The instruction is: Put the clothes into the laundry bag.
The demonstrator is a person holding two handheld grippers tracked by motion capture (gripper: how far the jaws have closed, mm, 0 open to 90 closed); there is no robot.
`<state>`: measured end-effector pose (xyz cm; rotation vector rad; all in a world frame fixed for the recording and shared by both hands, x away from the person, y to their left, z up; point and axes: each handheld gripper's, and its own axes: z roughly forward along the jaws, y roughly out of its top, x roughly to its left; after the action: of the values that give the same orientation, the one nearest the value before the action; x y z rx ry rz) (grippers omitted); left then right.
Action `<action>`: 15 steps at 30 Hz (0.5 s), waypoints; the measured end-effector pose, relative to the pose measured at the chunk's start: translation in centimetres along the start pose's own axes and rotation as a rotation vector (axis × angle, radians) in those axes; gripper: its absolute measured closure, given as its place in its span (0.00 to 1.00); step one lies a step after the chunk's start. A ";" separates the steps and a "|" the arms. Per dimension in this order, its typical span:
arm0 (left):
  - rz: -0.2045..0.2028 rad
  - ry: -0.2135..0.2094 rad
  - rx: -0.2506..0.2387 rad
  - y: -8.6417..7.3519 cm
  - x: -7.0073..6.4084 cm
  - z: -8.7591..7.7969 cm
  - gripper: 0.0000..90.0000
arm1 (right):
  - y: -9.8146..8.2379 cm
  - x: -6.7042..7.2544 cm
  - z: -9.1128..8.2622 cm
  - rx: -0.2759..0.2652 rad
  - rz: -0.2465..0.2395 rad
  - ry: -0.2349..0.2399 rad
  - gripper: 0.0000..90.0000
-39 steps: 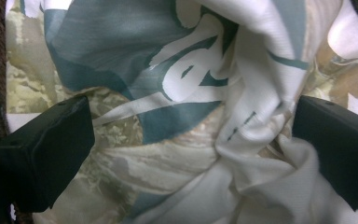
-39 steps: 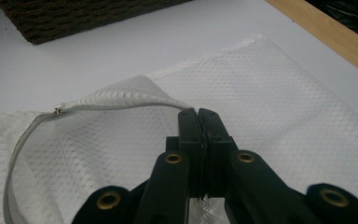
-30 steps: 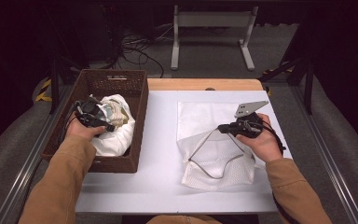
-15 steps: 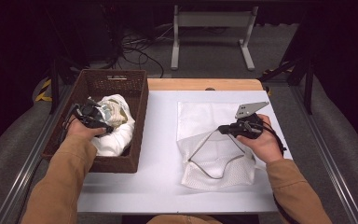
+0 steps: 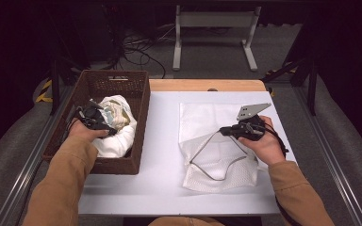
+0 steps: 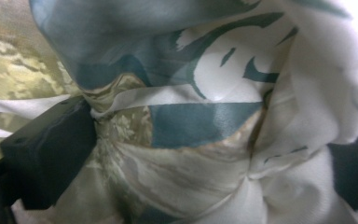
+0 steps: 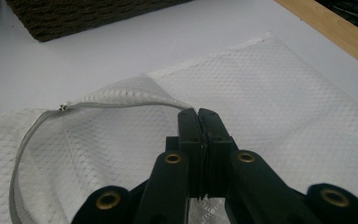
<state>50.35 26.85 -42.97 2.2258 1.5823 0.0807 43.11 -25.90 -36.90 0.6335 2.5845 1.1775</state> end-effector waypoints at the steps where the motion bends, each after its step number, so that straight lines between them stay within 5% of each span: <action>1: 0.004 -0.009 -0.001 0.0 -0.1 -0.1 0.10 | 0.0 0.0 0.0 0.000 0.000 0.000 0.99; 9: 0.033 -0.077 0.002 0.0 -0.9 -0.6 0.49 | 0.2 0.0 0.2 -0.003 -0.003 0.003 0.98; 15: 0.067 -0.071 0.004 0.1 -1.5 -0.9 0.61 | 0.2 0.1 0.4 0.000 0.000 0.005 0.98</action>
<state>49.64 25.74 -41.83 2.2590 1.4724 0.0169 43.26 -25.44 -36.98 0.6317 2.5889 1.1805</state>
